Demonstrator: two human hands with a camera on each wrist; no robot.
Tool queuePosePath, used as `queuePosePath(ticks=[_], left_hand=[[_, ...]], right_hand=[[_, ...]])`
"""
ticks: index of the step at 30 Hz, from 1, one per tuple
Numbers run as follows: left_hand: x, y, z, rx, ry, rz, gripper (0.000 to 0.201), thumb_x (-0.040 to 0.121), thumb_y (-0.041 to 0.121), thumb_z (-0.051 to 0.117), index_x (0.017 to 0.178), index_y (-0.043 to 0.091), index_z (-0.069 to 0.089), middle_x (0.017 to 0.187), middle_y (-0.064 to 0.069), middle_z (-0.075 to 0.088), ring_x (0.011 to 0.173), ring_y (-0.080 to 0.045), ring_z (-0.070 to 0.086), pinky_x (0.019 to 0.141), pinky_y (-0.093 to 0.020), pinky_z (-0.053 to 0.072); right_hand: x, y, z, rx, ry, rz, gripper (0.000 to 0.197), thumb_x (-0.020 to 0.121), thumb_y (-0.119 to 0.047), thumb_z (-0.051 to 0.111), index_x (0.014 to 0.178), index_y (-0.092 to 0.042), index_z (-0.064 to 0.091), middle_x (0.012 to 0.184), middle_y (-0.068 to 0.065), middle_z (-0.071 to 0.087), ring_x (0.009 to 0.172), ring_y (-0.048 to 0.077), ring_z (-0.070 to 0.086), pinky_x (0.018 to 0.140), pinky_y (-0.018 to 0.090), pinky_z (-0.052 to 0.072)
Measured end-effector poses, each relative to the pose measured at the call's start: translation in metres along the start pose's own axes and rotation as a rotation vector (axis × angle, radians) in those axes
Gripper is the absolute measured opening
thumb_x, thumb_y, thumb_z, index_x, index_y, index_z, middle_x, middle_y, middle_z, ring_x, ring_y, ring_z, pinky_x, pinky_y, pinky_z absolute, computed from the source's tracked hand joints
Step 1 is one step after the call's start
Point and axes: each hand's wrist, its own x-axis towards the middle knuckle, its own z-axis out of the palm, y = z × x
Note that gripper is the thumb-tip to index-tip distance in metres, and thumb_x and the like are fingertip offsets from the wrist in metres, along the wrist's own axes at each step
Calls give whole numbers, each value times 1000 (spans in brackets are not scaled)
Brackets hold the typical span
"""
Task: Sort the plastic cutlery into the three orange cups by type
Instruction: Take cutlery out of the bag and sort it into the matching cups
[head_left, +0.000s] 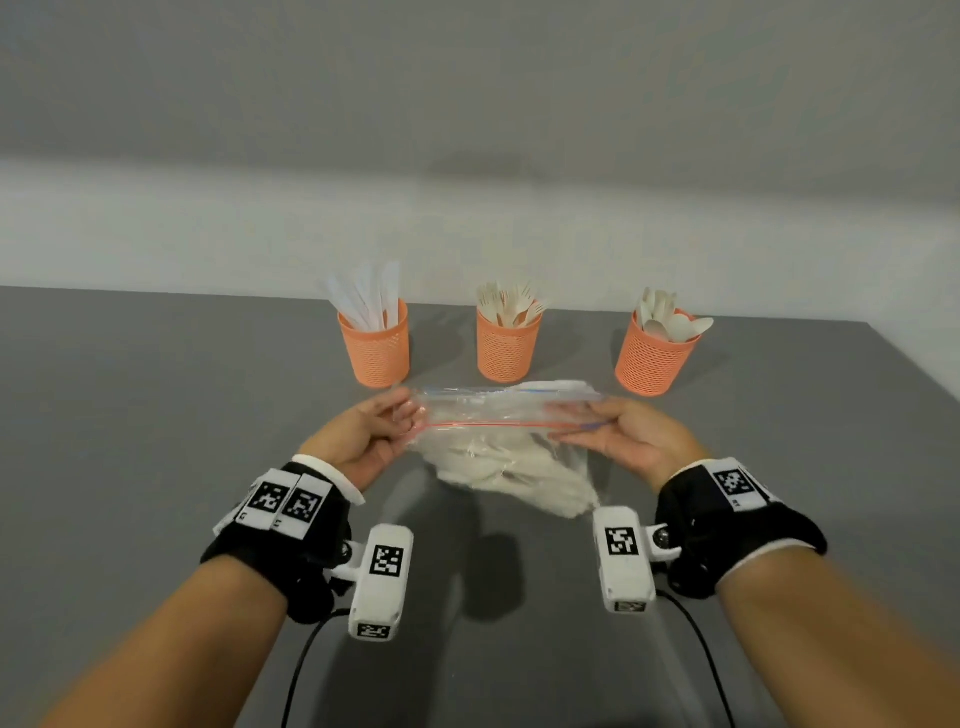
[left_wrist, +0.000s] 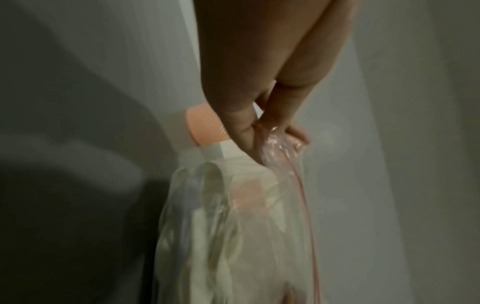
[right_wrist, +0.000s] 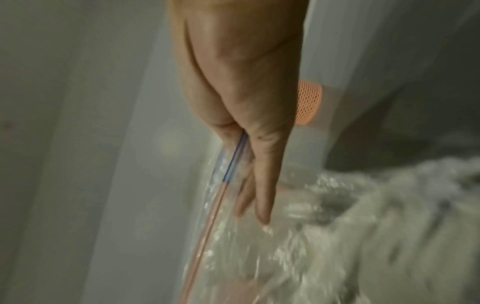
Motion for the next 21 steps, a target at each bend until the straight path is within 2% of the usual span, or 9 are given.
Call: queuePosePath(ticks=[3,7,10,11,12,14,17,19,21], left_hand=[[5,-6,-6,-177,-74,-36,59,33,-22,69,81,10,54,53,-2,55,50,-14,62,52,-27,57],[2,-10,-8,-1,-132,-184,21,52,7,65,73,7,62,63,-4,53,51,-19,54,47,-25,49],[2,-20,-3,596,-212,-156,14,80,13,67,89,5,59,52,4,49,41,-7,46,51,-20,47],[2,-23,-1,692,-184,-131,6,86,10,63,88,5,61,55,4,55,42,-5,50,54,-19,50],[3,-25,-1,710,-143,-109,4,87,8,59,86,6,62,59,2,60,45,-5,56,56,-19,54],[6,-27,-2,550,-75,-125,10,91,5,52,84,6,60,62,-1,67,52,-8,65,57,-24,58],[6,-22,1,152,-36,-188,22,96,0,38,82,2,55,61,-6,70,56,-18,70,50,-32,58],[10,-19,4,-75,28,-202,25,96,-3,31,84,-1,53,58,-12,69,52,-23,69,47,-36,56],[14,-20,6,-201,107,-194,25,97,-4,29,85,-4,51,54,-15,67,46,-23,67,44,-37,54]], right_hand=[[7,-3,9,148,55,-65,27,93,5,29,79,2,52,49,5,61,48,15,62,52,44,57],[4,-2,5,122,73,53,29,87,-2,42,58,-5,45,44,3,45,28,13,41,36,27,51],[-1,1,-2,20,-27,71,14,68,-7,54,56,-9,47,57,9,56,56,24,62,57,47,59],[1,3,-6,26,-37,42,5,65,-8,56,64,-8,51,69,13,61,68,31,66,62,52,58],[2,4,-10,52,-49,11,15,63,-8,58,77,-6,55,81,17,64,76,34,69,63,53,58],[9,8,-18,145,-35,-24,34,63,-8,61,96,-1,57,96,22,66,83,35,70,64,50,58],[15,17,-25,221,-47,-55,33,66,-11,67,95,4,66,97,19,68,89,29,70,75,46,59],[20,26,-29,184,1,-41,21,80,-12,60,92,3,68,93,17,71,81,25,72,67,41,60],[25,33,-32,-6,69,-11,22,91,-14,52,105,0,61,94,14,69,72,21,71,59,38,60]])
